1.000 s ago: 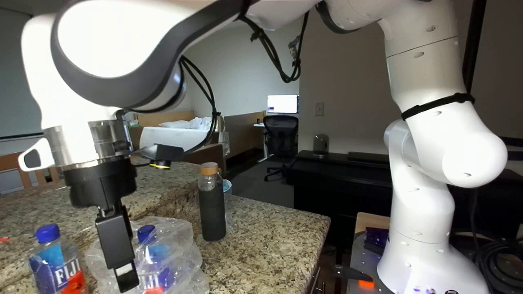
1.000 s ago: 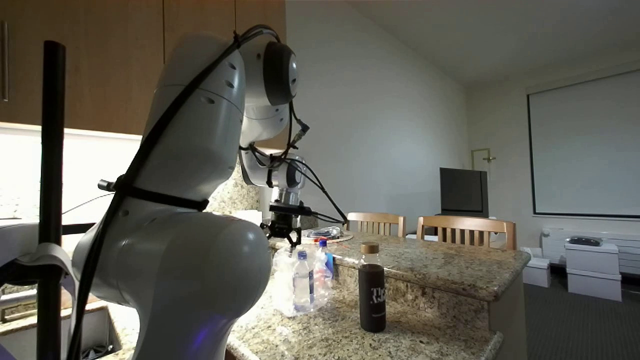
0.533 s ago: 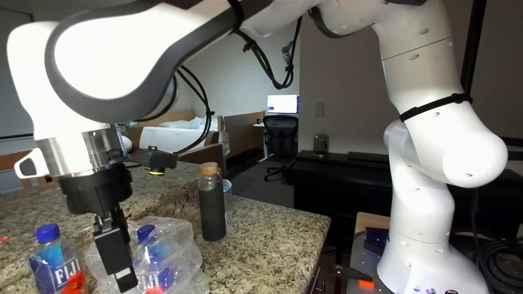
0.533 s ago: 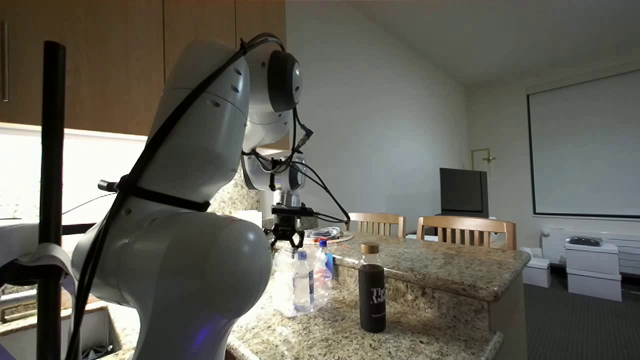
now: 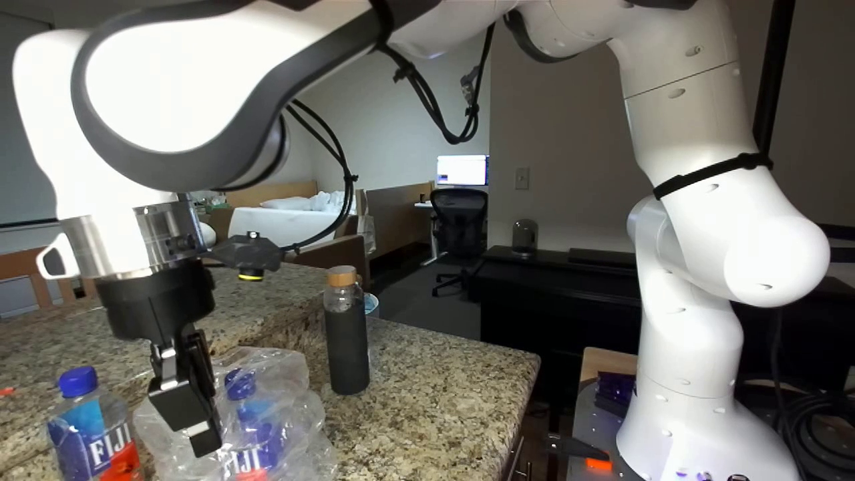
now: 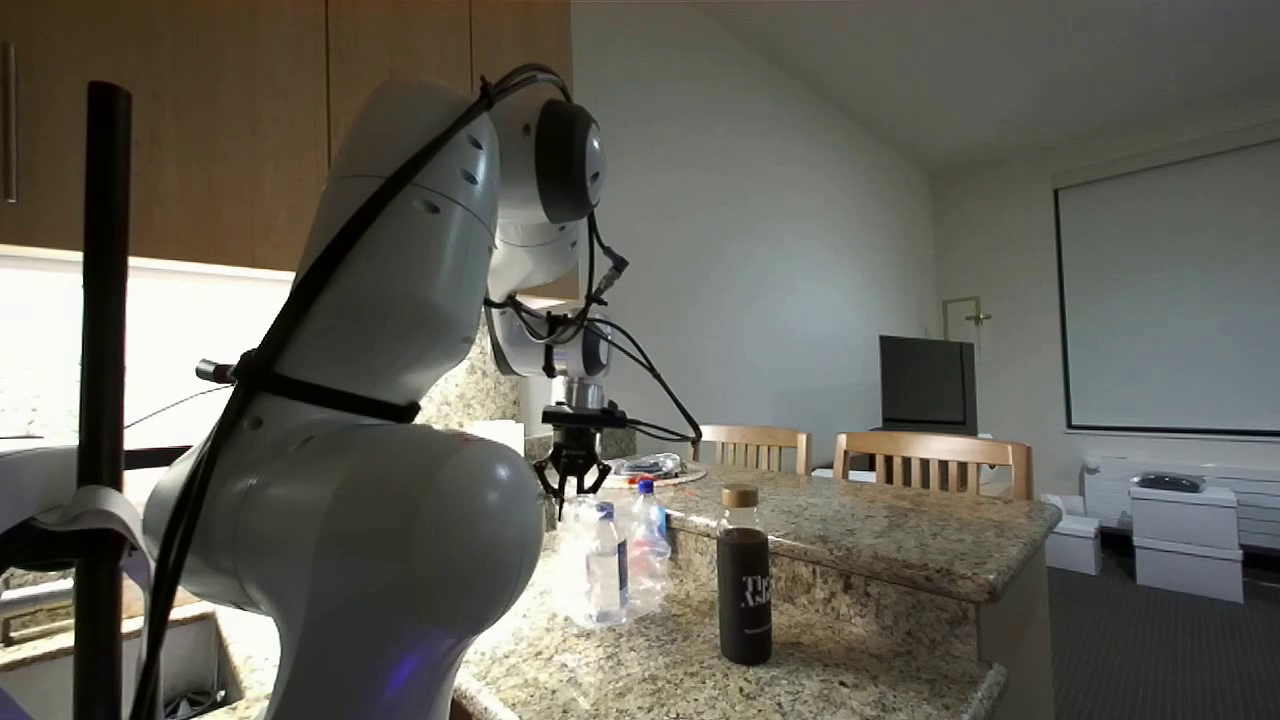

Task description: Put the plastic over the brown bottle

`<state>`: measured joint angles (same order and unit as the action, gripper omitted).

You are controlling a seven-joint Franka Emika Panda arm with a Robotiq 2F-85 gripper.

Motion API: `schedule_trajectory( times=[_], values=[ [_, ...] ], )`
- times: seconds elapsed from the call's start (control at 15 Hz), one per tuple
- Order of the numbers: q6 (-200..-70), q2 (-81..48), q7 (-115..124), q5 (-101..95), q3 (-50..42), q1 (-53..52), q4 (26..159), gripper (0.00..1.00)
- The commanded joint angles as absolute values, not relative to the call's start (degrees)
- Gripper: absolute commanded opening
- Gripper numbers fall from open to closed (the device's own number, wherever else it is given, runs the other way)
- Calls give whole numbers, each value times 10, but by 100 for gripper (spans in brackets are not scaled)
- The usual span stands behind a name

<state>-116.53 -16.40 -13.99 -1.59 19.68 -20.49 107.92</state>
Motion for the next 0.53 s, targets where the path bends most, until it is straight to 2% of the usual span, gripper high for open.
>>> schedule_trajectory(
  times=[0.0,0.13,0.27,0.47],
  values=[
    [-1141,-162,-115,-12,192,-202,1081,8],
    [-1121,-163,-121,7,189,-194,1078,5],
    [-1100,-158,-131,31,185,-184,1075,11],
    [-1080,-149,-135,63,179,-167,1074,10]
  ],
)
